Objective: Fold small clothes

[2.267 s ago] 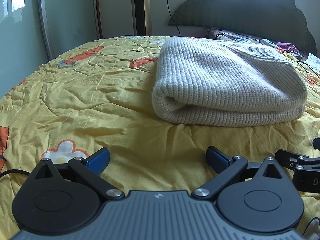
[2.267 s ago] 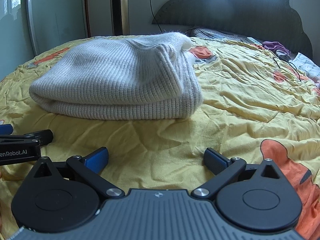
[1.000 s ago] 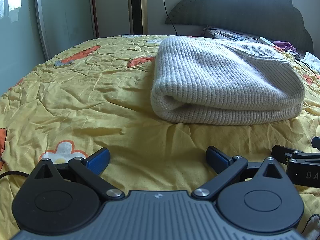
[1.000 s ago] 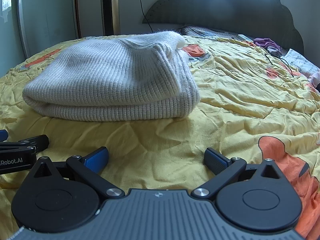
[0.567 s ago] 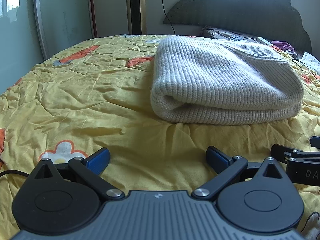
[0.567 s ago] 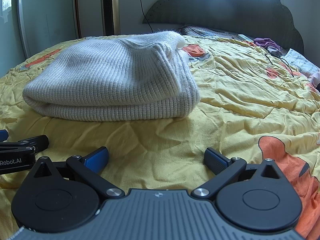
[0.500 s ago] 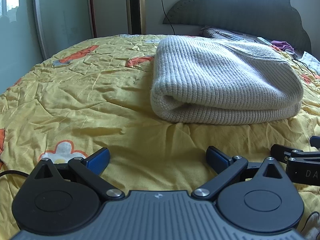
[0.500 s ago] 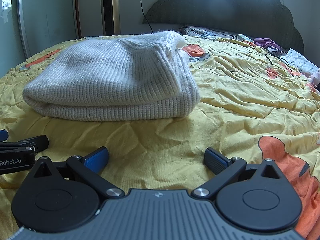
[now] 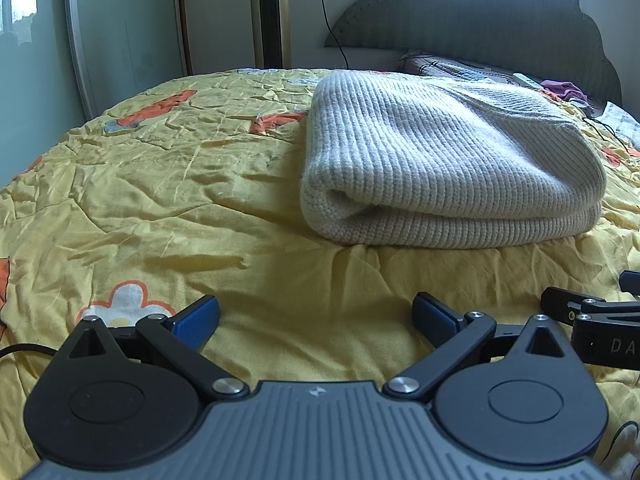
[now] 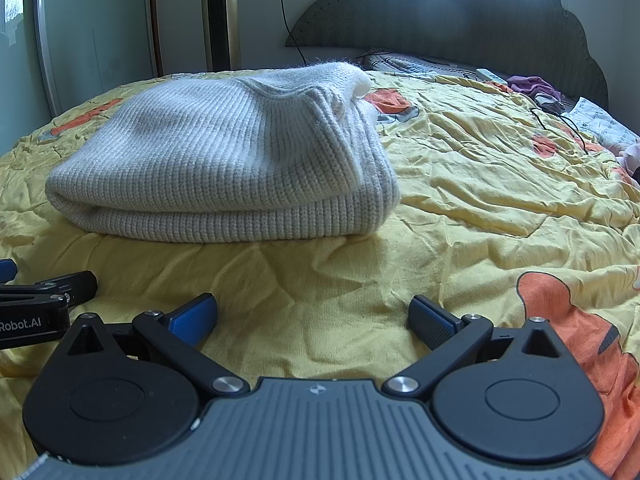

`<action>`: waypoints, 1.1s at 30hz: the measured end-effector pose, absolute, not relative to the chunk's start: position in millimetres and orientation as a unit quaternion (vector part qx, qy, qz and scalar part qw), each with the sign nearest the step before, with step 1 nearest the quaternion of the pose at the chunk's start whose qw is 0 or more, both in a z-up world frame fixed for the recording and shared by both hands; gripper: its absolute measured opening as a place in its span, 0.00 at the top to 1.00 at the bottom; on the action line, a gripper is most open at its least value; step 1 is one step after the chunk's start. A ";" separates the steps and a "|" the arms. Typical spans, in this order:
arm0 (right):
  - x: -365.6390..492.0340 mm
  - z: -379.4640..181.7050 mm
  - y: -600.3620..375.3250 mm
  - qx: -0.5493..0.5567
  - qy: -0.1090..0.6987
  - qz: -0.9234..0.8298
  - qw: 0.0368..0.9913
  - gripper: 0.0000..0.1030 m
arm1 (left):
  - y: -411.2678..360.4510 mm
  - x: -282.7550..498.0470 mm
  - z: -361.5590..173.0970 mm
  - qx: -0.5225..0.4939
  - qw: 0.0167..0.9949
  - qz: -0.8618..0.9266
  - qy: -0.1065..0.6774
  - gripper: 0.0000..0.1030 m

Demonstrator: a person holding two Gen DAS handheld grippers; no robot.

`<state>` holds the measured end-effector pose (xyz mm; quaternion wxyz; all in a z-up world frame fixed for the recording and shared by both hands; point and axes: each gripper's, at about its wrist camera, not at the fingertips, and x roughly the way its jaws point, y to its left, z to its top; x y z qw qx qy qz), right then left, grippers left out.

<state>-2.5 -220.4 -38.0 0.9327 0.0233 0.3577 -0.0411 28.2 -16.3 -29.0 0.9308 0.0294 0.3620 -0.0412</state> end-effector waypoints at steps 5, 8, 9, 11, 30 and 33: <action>-2.3 -38.0 -220.5 0.023 0.358 -0.041 0.933 0.00 | -16.0 28.3 -29.1 0.029 0.931 -0.042 0.362 0.00; -2.6 -38.0 -220.3 0.023 0.358 -0.041 0.933 0.00 | -16.1 28.1 -29.1 0.029 0.931 -0.042 0.362 0.00; -2.6 -38.0 -220.3 0.023 0.358 -0.041 0.933 0.00 | -16.1 28.0 -29.1 0.029 0.931 -0.041 0.362 0.00; -2.6 -38.0 -220.3 0.023 0.358 -0.041 0.933 0.00 | -15.9 28.3 -29.0 0.029 0.931 -0.041 0.363 0.00; -2.6 -38.1 -220.2 0.023 0.358 -0.041 0.933 0.00 | -13.4 29.3 -28.6 0.035 0.927 -0.052 0.371 0.00; -2.4 -38.2 -220.3 0.023 0.357 -0.041 0.933 0.00 | -13.6 29.3 -28.7 0.035 0.927 -0.052 0.371 0.00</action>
